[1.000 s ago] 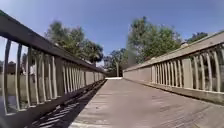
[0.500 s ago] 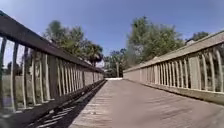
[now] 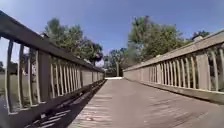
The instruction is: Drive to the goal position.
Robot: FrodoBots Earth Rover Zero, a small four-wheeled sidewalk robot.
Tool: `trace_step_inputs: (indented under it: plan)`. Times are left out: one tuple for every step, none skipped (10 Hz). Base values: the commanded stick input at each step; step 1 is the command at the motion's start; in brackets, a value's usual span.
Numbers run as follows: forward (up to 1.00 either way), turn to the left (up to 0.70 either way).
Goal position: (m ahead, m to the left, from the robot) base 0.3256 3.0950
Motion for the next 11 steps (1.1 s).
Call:
trace_step_inputs:
  plan:
    - [0.45,0.02]
    - [0.45,0.02]
    - [0.45,0.02]
    - [0.45,0.02]
    - [0.45,0.02]
    - [0.45,0.02]
    - [0.45,0.02]
    - [0.45,0.02]
    - [0.45,0.02]
    - [0.45,0.02]
    - [0.45,0.02]
